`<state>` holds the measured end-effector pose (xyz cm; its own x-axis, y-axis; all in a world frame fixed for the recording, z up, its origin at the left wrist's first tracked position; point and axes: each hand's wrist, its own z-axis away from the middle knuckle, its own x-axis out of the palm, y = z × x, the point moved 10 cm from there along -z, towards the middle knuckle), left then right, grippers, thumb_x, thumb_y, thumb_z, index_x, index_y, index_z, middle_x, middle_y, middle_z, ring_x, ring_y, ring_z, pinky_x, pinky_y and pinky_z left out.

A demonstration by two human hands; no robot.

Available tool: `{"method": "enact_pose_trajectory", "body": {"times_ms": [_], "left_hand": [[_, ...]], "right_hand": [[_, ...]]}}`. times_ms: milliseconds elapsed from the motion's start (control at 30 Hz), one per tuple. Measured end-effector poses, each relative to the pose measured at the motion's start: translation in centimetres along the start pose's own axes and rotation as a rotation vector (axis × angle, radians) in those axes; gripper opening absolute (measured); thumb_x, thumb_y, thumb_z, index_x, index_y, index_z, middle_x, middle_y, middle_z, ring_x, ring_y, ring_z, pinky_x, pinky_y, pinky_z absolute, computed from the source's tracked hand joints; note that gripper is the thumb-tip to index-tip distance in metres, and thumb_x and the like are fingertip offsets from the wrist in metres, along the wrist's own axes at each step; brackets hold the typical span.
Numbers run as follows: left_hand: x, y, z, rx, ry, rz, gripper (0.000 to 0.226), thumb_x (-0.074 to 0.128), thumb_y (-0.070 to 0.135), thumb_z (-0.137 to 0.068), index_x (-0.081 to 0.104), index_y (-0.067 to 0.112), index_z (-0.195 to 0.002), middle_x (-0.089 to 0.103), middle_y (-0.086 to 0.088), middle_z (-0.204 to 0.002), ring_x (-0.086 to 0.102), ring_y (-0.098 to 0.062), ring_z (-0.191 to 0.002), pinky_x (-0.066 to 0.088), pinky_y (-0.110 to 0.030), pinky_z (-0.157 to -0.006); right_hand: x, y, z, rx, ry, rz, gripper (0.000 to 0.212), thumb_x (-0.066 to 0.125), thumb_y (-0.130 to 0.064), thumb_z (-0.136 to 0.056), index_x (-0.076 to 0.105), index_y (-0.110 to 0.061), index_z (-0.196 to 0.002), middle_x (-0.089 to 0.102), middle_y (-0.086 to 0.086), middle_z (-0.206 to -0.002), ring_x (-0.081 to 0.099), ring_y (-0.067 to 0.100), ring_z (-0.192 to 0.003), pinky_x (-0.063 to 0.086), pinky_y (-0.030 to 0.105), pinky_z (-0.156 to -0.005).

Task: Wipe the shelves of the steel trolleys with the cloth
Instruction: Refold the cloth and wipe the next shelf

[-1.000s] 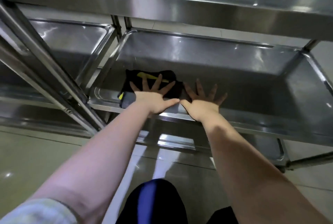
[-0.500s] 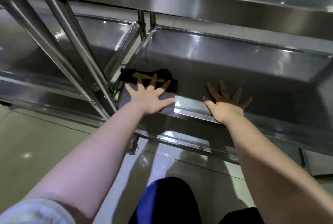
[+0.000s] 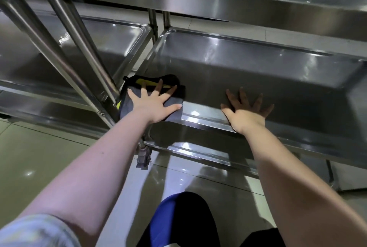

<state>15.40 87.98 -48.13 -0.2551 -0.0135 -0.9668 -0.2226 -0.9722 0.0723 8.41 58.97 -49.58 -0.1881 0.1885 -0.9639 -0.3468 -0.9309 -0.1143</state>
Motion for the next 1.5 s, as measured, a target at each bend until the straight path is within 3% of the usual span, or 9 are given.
{"method": "enact_pose_trajectory", "body": {"times_ms": [133,233,400,633,800,967,1100,1333,1500], "left_hand": [[-0.2,2.4,-2.6,-0.008,-0.018,0.011,0.073,0.012,0.094,-0.072,-0.012,0.071,-0.137,-0.019,0.015,-0.161,-0.017,-0.045,-0.146,-0.009,-0.076,-0.104],[-0.4,3.7,-4.5,0.002,0.006,-0.028,0.072,0.01,0.093,-0.073,-0.013,0.07,-0.137,-0.02,0.016,-0.161,-0.017,-0.043,-0.146,-0.009,-0.078,-0.104],[-1.1,5.5,-7.5,0.018,0.058,-0.033,0.073,0.008,0.093,-0.072,-0.011,0.069,-0.139,-0.016,0.013,-0.163,-0.015,-0.045,-0.146,-0.01,-0.079,-0.102],[0.3,18.0,-6.5,0.24,0.043,-0.049,0.074,0.012,0.092,-0.073,-0.006,0.067,-0.141,-0.014,0.011,-0.163,-0.014,-0.047,-0.145,-0.015,-0.08,-0.097],[-1.4,9.5,-8.5,0.136,0.056,-0.013,0.073,0.016,0.095,-0.071,-0.006,0.072,-0.137,-0.013,0.018,-0.162,-0.013,-0.039,-0.148,-0.011,-0.078,-0.101],[-1.6,2.1,-7.9,0.015,0.046,0.009,0.077,0.006,0.099,-0.061,-0.012,0.076,-0.132,-0.014,0.018,-0.162,-0.014,-0.038,-0.148,-0.011,-0.075,-0.105],[-1.0,1.8,-6.2,0.002,0.047,0.014,0.077,0.004,0.099,-0.059,-0.014,0.077,-0.13,-0.015,0.019,-0.161,-0.014,-0.039,-0.148,-0.013,-0.075,-0.103],[-0.3,2.0,-3.0,-0.062,0.035,-0.042,0.07,0.008,0.092,-0.073,-0.016,0.071,-0.136,-0.019,0.015,-0.161,-0.018,-0.042,-0.146,-0.011,-0.078,-0.103],[0.6,10.0,-1.4,0.04,0.028,-0.029,0.072,0.011,0.09,-0.077,-0.011,0.065,-0.141,-0.021,0.01,-0.162,-0.019,-0.048,-0.144,-0.013,-0.08,-0.099]], "right_hand": [[0.1,0.2,-0.3,-0.035,-0.031,-0.009,0.061,0.017,-0.077,-0.088,-0.007,-0.063,-0.143,-0.017,-0.02,-0.161,-0.021,0.042,-0.145,-0.014,0.071,-0.107],[-0.7,2.1,-0.6,-0.124,-0.028,0.043,0.067,0.014,-0.084,-0.081,-0.005,-0.064,-0.142,-0.011,-0.024,-0.16,-0.011,0.034,-0.149,-0.01,0.07,-0.11],[-0.9,5.4,-1.2,-0.017,0.044,0.056,0.074,0.007,-0.092,-0.073,-0.008,-0.066,-0.141,-0.012,-0.026,-0.159,-0.013,0.04,-0.148,-0.018,0.068,-0.108],[-0.6,6.2,-2.9,-0.011,0.022,0.017,0.078,0.008,-0.095,-0.069,-0.009,-0.067,-0.14,-0.016,-0.028,-0.158,-0.02,0.036,-0.147,-0.016,0.066,-0.11],[-0.8,5.9,-2.7,-0.043,0.013,-0.002,0.075,0.012,-0.094,-0.071,-0.008,-0.069,-0.138,-0.014,-0.031,-0.157,-0.021,0.035,-0.147,-0.016,0.066,-0.109],[-0.4,5.0,-2.6,-0.092,-0.023,0.002,0.072,0.013,-0.093,-0.071,-0.01,-0.071,-0.136,-0.018,-0.034,-0.155,-0.023,0.038,-0.145,-0.017,0.07,-0.106],[-0.1,4.8,-1.5,-0.116,-0.033,0.019,0.071,0.013,-0.092,-0.072,-0.013,-0.071,-0.135,-0.02,-0.035,-0.154,-0.024,0.039,-0.145,-0.016,0.071,-0.106],[-0.2,4.5,0.6,-0.121,-0.011,0.05,0.07,0.012,-0.09,-0.074,-0.012,-0.069,-0.137,-0.019,-0.033,-0.155,-0.023,0.04,-0.145,-0.018,0.07,-0.107],[-0.2,4.7,0.9,-0.117,-0.005,0.018,0.07,0.015,-0.087,-0.078,-0.006,-0.066,-0.141,-0.015,-0.036,-0.151,-0.02,0.037,-0.147,-0.019,0.066,-0.107]]}}
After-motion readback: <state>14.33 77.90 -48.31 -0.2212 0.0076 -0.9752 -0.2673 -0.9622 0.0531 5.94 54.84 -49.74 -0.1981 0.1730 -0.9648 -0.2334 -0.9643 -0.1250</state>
